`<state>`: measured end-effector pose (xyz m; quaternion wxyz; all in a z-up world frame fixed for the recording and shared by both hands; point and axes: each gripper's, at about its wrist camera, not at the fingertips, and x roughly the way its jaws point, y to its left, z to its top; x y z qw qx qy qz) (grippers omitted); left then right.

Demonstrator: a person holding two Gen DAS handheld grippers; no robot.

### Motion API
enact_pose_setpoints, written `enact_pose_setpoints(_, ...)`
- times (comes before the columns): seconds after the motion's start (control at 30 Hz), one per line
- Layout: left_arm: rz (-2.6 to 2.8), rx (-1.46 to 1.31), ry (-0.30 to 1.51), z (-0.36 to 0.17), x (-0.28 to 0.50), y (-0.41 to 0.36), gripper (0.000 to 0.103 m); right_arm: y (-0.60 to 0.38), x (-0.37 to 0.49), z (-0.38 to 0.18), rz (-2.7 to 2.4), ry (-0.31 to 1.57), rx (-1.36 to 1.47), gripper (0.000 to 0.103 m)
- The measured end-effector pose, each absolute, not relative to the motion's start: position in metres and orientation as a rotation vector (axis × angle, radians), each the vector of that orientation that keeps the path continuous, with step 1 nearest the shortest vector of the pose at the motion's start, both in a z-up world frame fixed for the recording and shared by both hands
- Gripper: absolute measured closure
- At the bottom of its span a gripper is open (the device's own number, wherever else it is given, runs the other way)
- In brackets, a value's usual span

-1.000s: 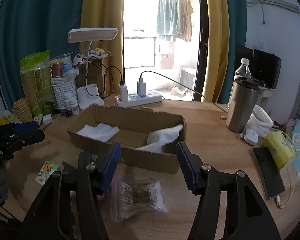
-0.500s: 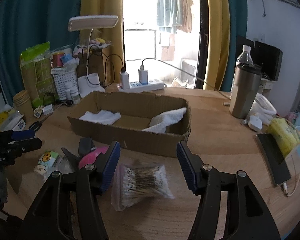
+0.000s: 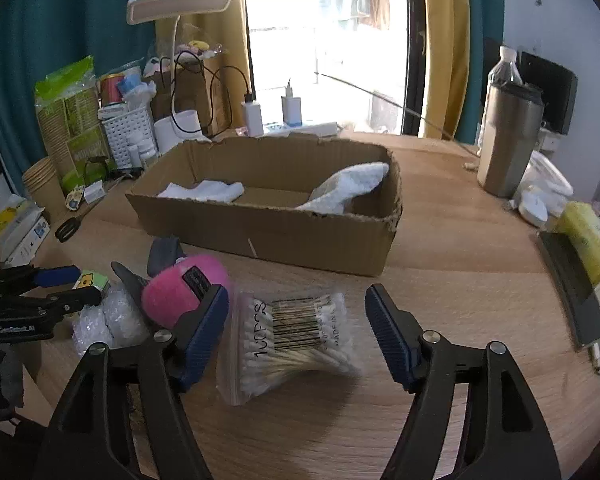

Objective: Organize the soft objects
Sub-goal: 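Grasp the capybara tissue pack with the left tool while the right tool grasps the cotton swab bag, then carry the tissue pack and cotton swab bag over the box and lower them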

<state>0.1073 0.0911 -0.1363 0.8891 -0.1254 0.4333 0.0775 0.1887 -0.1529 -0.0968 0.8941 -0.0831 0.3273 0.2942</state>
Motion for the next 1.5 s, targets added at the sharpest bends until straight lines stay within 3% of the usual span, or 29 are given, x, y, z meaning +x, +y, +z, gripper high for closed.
enact_pose_setpoints(0.67, 0.194, -0.179, 0.935, -0.148, 0.113, 0.084, 0.033, -0.137, 0.206, -0.136, 0.626, 0.830, -0.206, 0.022)
enact_pose_setpoints(0.77, 0.174, -0.168, 0.930, -0.148, 0.113, 0.081, 0.035, -0.136, 0.209, -0.138, 0.629, 0.836, -0.202, 0.023)
enact_pose_setpoints(0.83, 0.163, -0.157, 0.924, -0.148, 0.114, 0.080, 0.046, -0.136, 0.210, -0.139, 0.630, 0.838, -0.203, 0.023)
enact_pose_setpoints(0.97, 0.156, -0.132, 0.918, -0.148, 0.116, 0.075, 0.051, -0.135, 0.210, -0.140, 0.631, 0.840, -0.205, 0.026)
enact_pose_setpoints(1.07, 0.139, -0.145, 0.913, -0.147, 0.115, 0.073, 0.053, -0.136, 0.210, -0.140, 0.633, 0.837, -0.206, 0.030)
enact_pose_setpoints(1.5, 0.118, -0.219, 0.777, -0.121, 0.092, 0.076, 0.053, -0.138, 0.202, -0.116, 0.622, 0.758, -0.258, 0.030)
